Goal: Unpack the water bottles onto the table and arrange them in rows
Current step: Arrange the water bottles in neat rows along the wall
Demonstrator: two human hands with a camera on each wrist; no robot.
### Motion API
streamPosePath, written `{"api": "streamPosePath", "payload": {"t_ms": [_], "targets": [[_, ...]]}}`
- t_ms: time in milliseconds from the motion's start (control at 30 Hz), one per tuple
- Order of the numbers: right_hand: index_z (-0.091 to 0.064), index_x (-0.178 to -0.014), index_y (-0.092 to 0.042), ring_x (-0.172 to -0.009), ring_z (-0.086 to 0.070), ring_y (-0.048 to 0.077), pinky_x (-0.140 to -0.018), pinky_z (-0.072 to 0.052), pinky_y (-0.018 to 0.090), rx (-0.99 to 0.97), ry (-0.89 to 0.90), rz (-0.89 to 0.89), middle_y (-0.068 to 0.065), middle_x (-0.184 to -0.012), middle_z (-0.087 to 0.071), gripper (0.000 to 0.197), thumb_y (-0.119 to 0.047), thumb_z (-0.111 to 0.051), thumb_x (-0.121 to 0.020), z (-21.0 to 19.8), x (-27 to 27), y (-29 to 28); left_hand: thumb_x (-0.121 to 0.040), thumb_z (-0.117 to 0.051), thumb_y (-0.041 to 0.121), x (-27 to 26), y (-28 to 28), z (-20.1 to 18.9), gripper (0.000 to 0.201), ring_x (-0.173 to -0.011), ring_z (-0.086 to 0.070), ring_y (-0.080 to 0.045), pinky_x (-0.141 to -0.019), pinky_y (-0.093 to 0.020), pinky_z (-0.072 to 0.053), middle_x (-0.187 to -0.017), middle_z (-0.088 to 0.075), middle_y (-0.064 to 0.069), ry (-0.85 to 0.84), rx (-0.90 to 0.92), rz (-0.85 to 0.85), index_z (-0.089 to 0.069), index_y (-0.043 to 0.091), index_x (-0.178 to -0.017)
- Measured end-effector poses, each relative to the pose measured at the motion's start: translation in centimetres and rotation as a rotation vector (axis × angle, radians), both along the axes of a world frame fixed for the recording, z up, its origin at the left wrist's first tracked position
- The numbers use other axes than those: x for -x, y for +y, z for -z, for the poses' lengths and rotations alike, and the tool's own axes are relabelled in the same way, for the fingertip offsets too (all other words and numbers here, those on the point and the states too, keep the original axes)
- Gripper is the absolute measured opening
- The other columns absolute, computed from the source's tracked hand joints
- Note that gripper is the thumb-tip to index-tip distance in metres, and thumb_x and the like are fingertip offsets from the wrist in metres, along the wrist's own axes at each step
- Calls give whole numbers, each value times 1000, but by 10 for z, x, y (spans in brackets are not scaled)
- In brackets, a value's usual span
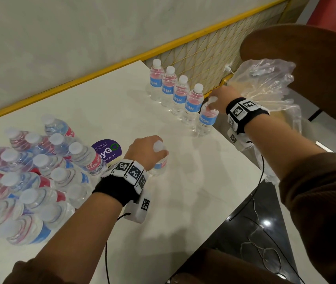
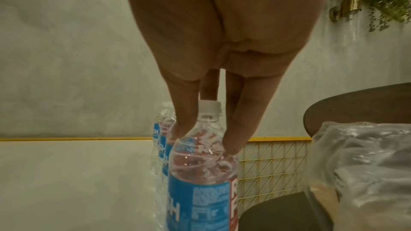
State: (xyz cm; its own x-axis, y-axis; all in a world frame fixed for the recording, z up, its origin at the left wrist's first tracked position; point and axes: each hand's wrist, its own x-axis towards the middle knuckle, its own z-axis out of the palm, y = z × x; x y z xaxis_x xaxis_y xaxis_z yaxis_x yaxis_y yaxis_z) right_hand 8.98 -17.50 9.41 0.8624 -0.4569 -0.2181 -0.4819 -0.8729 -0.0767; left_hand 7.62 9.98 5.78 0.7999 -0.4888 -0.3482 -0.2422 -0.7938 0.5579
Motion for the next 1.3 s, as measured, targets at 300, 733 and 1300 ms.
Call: {"api": "streamPosePath", "payload": {"t_ms": [300,733,1300], "targets": [[-63,-119,-14,-113,-54,29,-88,-47,34,-9,-12,29,11,-118,-62,43,-34,-68,-81,2,-9,2,-84,-62,42,-1,0,2,37,-104,-58,-26,-89,-36,-49,-113,-64,-4,-8,18,-7,-59,26,-117],[-50,-128,-9,-114,-54,31,-89,-48,36,-18,-61,111,14,-124,-56,54,-30,-68,-82,-7,-1,17,-85,-62,38,3,2,-4,35,-104,-58,-26,-89,-37,-49,-114,-63,-5,17,34,-13,-58,24,-117],[-55,-118,-19,-97,-59,27,-79,-50,35,-291,-21,-457,9,-104,-64,38,-37,-61,-85,23,60,151,-77,-70,40,-15,91,-19,62,-113,-53,-19,-94,-34,-45,-130,-53,2,13,-514,113,-45,26,-132]]}}
